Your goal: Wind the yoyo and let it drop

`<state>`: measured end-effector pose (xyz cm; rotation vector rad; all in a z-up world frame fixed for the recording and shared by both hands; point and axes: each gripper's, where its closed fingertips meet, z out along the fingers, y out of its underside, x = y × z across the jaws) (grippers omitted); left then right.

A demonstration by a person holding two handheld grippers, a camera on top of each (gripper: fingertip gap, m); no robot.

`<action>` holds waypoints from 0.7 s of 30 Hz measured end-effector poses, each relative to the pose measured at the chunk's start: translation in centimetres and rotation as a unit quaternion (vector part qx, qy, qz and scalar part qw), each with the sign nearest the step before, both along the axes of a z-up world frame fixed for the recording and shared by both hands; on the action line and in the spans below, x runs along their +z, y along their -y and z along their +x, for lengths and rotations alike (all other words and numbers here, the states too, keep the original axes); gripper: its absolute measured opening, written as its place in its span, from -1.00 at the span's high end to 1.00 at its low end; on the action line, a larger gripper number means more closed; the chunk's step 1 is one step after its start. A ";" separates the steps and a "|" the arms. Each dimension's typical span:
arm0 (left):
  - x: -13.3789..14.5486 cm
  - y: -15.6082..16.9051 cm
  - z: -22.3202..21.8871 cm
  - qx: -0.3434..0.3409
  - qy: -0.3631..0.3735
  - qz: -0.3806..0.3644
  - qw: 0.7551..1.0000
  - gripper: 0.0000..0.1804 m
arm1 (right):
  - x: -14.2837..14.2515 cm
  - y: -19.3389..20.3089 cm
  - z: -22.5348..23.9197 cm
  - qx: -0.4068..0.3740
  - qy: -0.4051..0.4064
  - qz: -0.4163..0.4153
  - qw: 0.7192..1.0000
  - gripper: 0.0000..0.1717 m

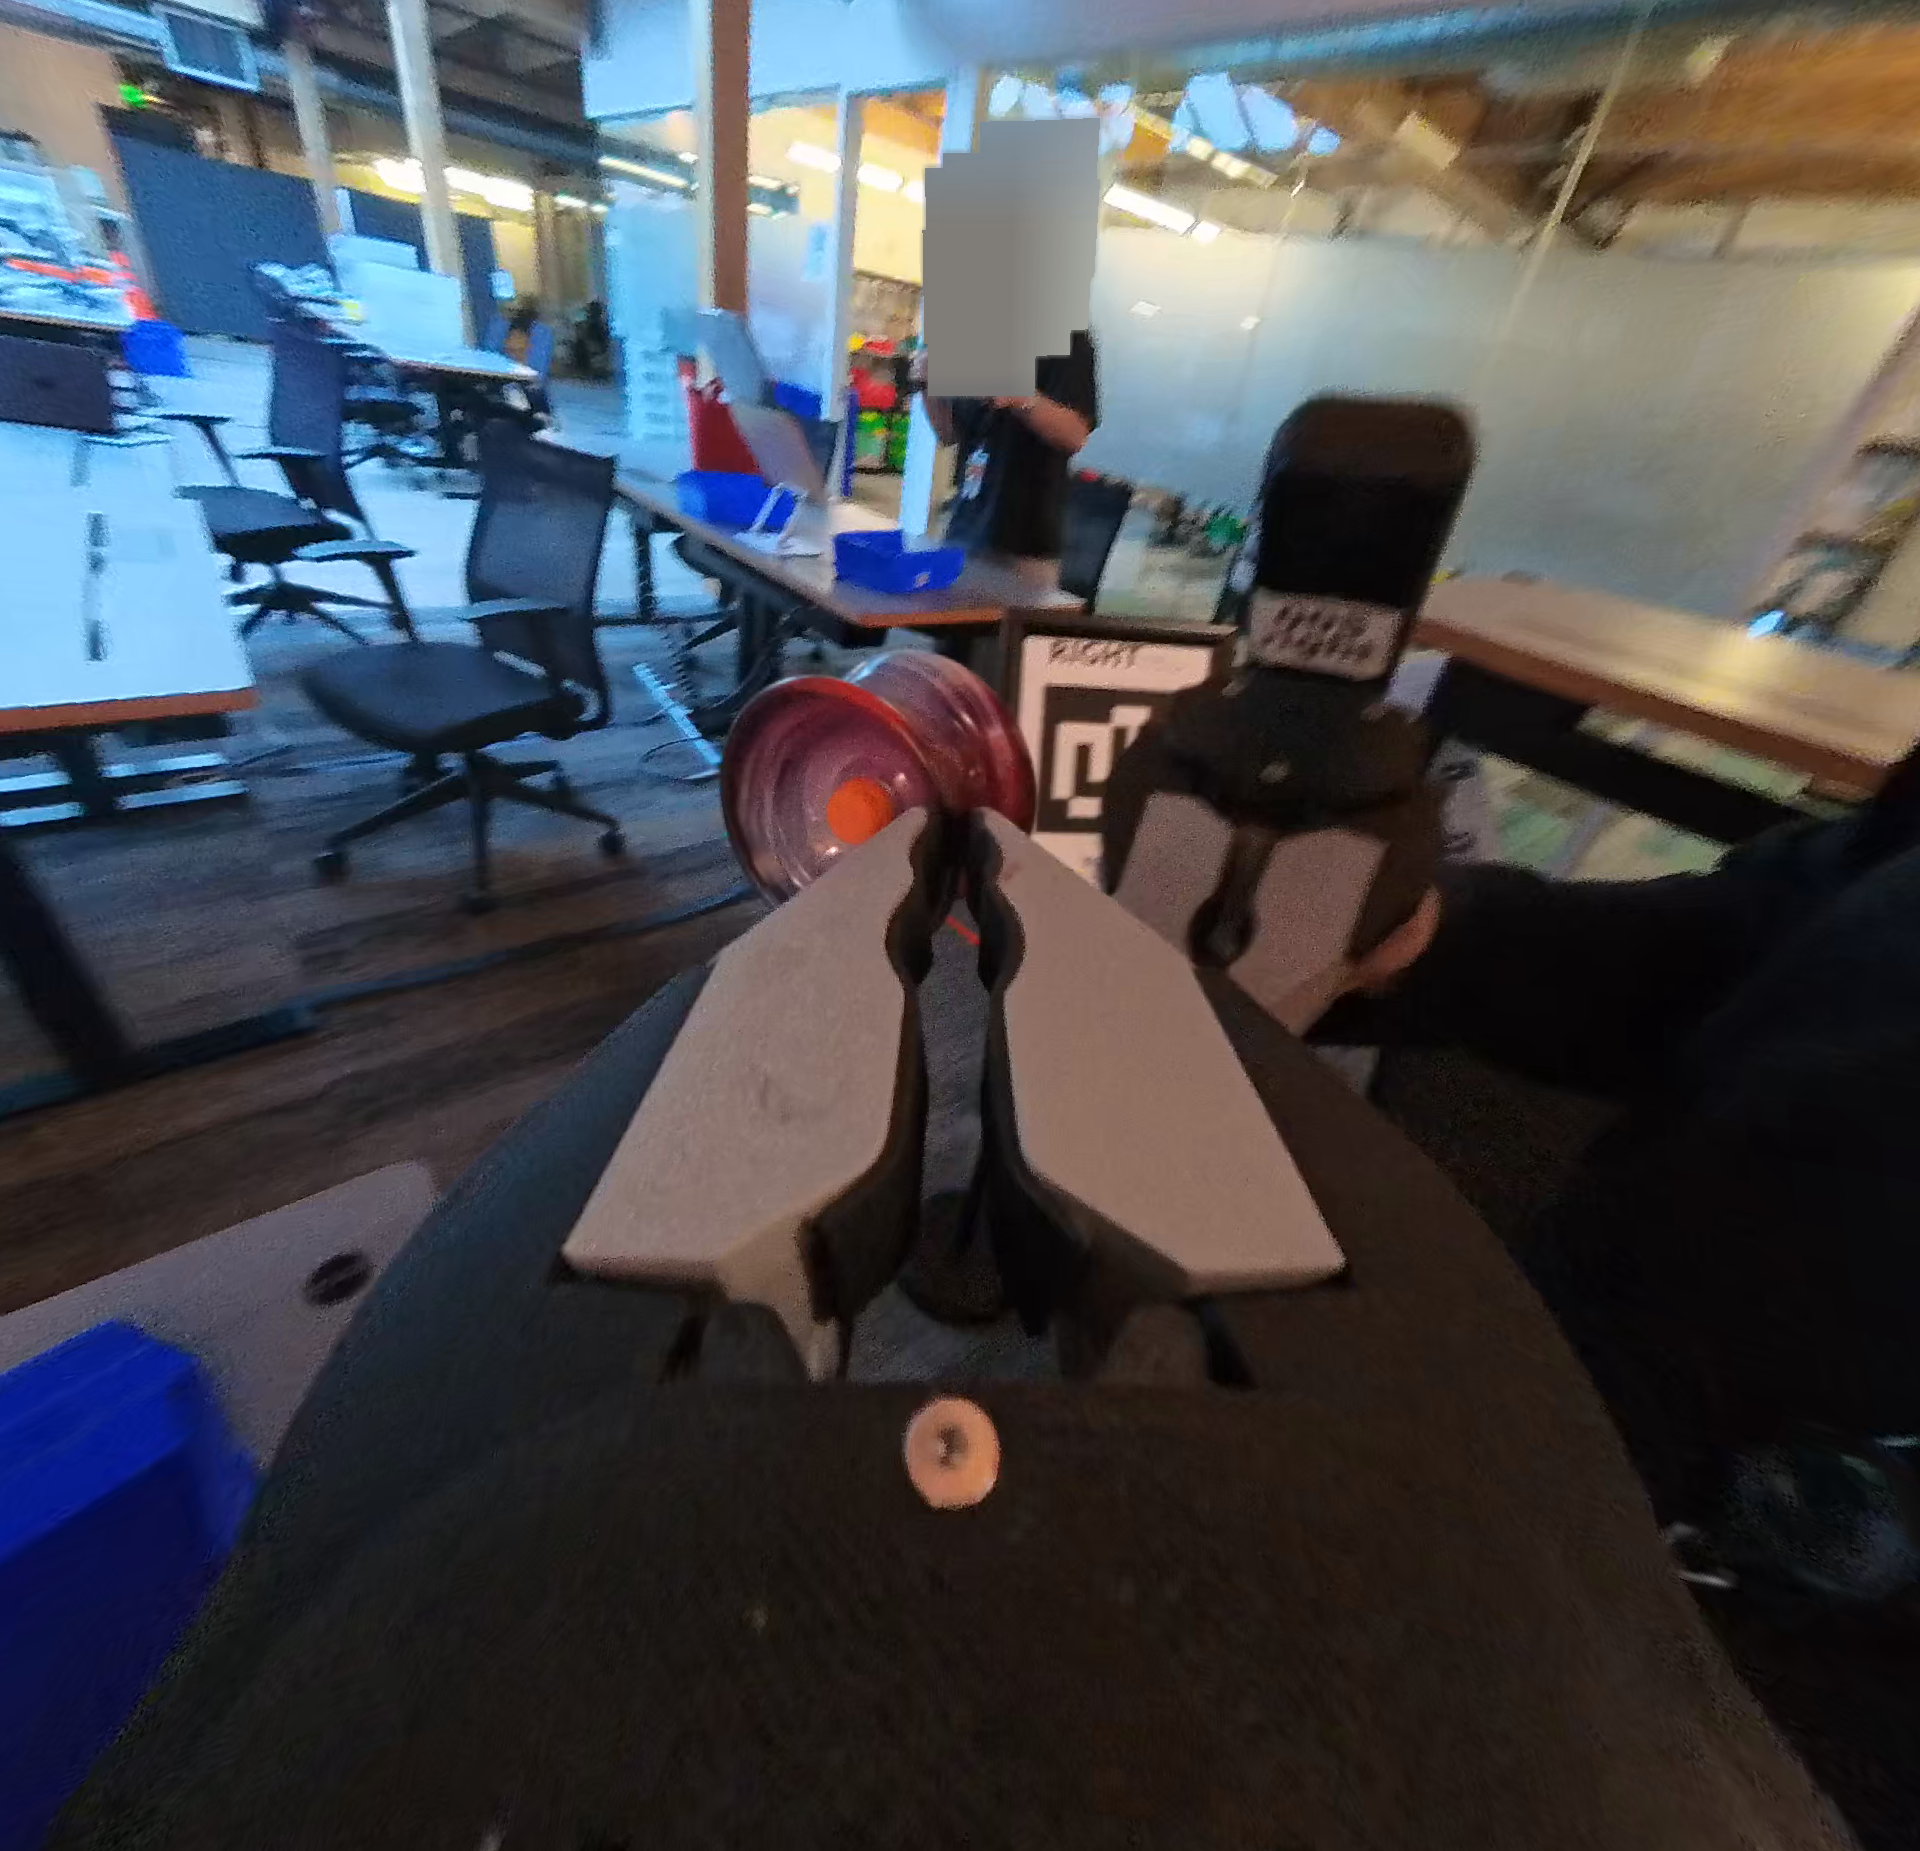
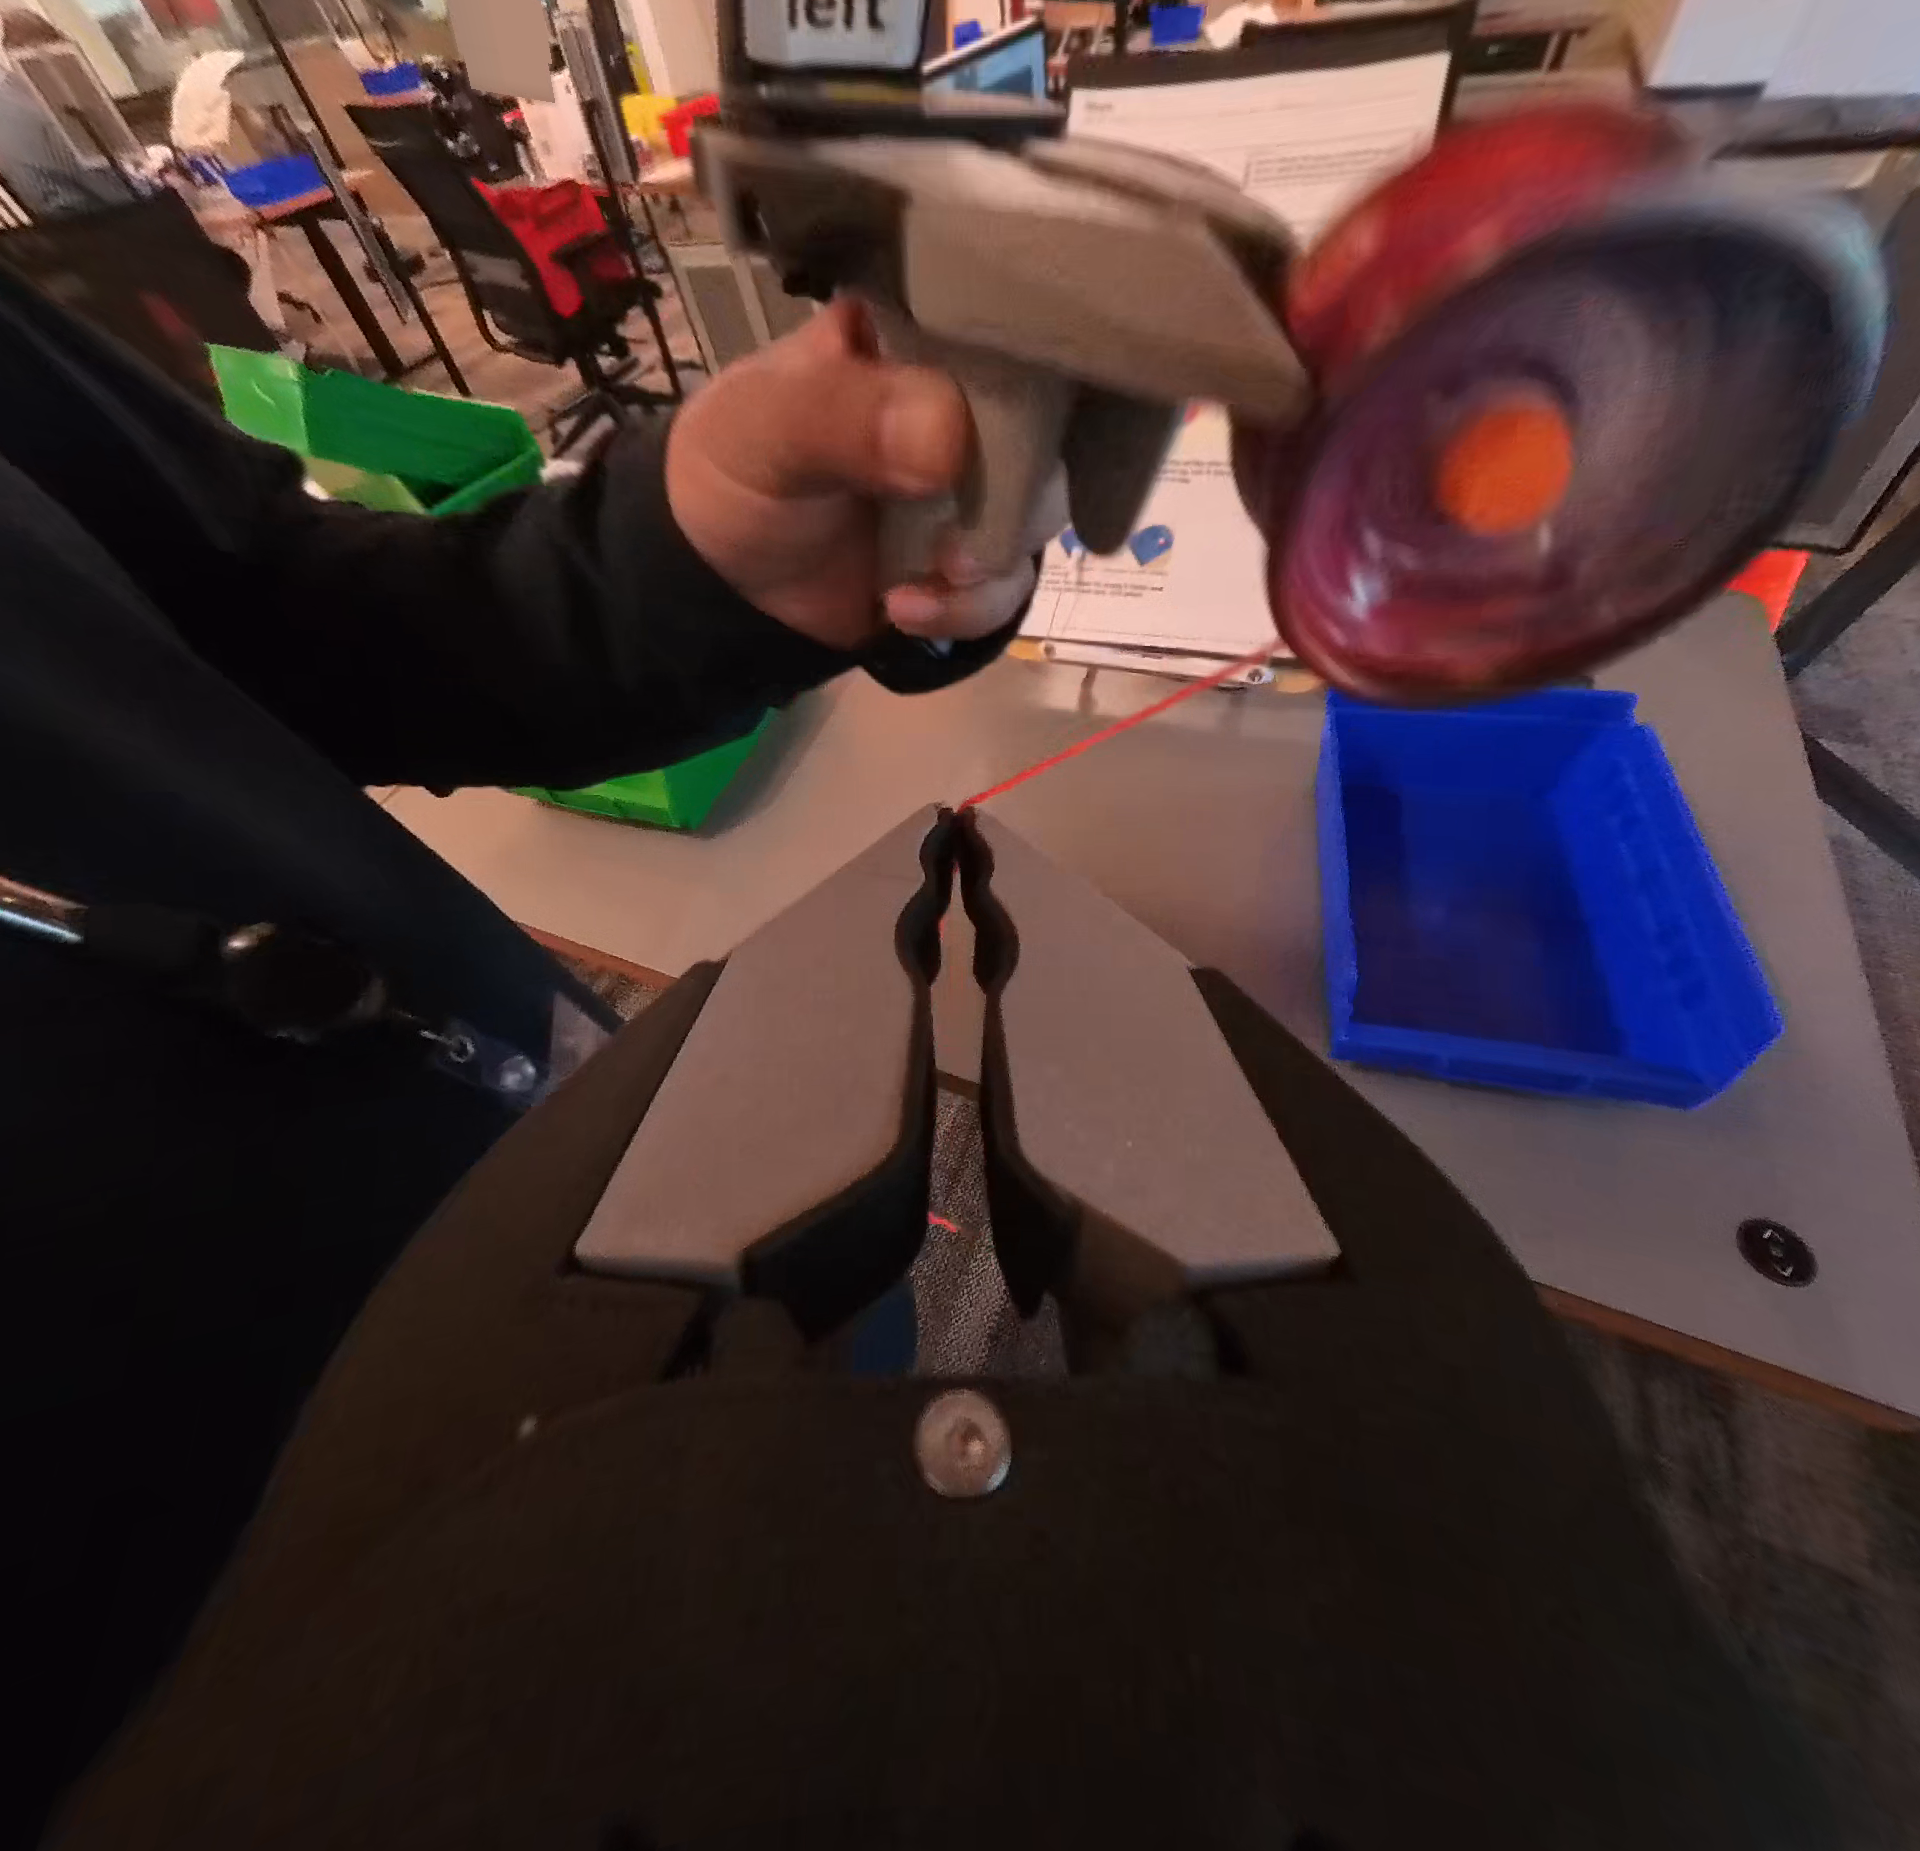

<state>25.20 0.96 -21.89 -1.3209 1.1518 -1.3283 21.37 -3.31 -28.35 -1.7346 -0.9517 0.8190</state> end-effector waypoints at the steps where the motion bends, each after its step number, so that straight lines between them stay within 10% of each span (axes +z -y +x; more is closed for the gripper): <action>1: -0.4 0.0 0.2 0.013 -0.007 0.016 1.000 1.00 | 0.4 0.3 0.0 0.001 -0.001 0.000 1.000 1.00; 11: -4.8 1.1 1.9 0.040 -0.121 0.132 0.983 1.00 | 3.5 0.6 3.4 -0.044 0.102 0.057 0.992 1.00; 21: -3.9 7.6 2.2 -0.154 -0.069 0.033 0.985 0.99 | 2.4 -2.2 9.0 -0.091 0.166 0.079 0.979 1.00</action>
